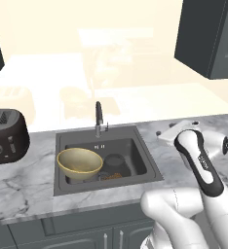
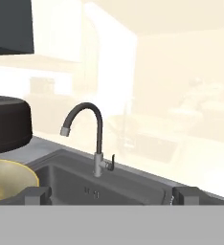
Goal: Pick the jar and bowl and place them in the sink. Then turn on the water.
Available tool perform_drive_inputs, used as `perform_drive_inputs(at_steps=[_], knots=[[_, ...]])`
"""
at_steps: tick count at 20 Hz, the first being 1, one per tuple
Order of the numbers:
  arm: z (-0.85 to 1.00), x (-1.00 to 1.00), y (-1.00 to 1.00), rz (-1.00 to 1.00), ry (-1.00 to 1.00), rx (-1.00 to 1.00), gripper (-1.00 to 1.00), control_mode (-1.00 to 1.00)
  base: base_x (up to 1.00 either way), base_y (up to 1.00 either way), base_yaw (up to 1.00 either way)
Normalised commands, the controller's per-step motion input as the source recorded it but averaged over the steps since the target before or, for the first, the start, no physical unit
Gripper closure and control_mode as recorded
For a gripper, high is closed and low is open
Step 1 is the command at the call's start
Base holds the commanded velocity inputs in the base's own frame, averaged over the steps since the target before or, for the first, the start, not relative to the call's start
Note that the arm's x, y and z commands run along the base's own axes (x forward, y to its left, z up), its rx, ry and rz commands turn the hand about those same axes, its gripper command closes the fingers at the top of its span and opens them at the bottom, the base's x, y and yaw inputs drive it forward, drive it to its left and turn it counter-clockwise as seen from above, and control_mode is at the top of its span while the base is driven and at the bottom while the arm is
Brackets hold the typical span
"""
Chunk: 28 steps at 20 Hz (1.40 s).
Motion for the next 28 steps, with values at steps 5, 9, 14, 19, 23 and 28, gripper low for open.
perform_drive_inputs(at_steps=[5, 9, 14, 19, 23, 28], knots=[[-0.04, 0.09, 0.22, 0.0, 0.0, 0.0, -1.0, -1.0, 0.0, 0.0, 0.0], [-0.09, 0.18, 0.21, 0.0, 0.0, 0.0, -1.0, -1.0, 0.0, 0.0, 0.0], [-0.09, 0.17, 0.19, 0.0, 0.0, 0.0, -1.0, -1.0, 0.0, 0.0, 0.0], [-0.11, 0.18, 0.2, 0.0, 0.0, 0.0, -1.0, -1.0, 0.0, 0.0, 0.0], [-0.12, 0.19, 0.19, 0.0, 0.0, -0.01, -1.0, -1.0, 0.0, 0.0, 0.0], [-0.11, 0.17, 0.16, 0.0, 0.0, 0.0, -1.0, -1.0, 0.0, 0.0, 0.0]])
